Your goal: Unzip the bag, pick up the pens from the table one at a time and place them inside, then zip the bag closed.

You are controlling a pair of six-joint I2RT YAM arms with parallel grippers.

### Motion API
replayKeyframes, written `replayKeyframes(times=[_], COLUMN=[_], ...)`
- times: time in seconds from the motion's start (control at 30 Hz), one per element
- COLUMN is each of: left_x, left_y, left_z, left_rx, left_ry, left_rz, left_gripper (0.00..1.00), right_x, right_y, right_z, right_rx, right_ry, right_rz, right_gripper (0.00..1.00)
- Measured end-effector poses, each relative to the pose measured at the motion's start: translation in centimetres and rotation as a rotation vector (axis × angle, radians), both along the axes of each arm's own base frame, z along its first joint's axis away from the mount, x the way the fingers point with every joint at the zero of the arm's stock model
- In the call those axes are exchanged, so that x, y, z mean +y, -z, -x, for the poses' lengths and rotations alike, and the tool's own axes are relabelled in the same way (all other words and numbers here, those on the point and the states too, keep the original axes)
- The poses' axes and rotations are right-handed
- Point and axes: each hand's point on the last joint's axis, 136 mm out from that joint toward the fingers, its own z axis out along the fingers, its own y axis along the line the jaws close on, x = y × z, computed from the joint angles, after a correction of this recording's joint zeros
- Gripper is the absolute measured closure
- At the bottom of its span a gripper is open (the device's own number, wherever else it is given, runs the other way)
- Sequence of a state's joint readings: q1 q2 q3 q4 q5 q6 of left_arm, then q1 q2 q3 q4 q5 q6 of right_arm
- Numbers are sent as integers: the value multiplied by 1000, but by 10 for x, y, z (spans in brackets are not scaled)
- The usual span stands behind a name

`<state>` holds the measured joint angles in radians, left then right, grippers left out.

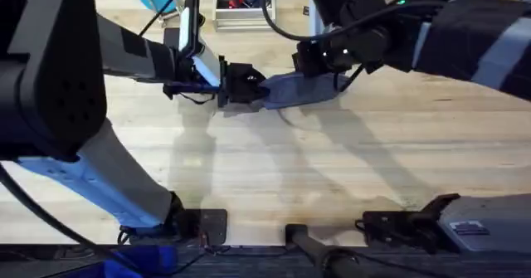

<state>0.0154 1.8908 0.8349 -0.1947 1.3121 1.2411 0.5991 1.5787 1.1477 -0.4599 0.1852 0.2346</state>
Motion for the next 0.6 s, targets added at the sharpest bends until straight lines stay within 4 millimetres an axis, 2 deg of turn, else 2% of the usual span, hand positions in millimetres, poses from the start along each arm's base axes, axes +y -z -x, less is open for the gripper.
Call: replayKeyframes(times=[0.6], left_x=[0], left_y=[0], left_z=[0], left_rx=[0], left_ry=[0], left_rz=[0], left_gripper=[959], right_x=[0], right_y=[-10], right_z=[3], right_rx=[-40], right_ry=[39], right_rz=[-62], right_gripper=[968])
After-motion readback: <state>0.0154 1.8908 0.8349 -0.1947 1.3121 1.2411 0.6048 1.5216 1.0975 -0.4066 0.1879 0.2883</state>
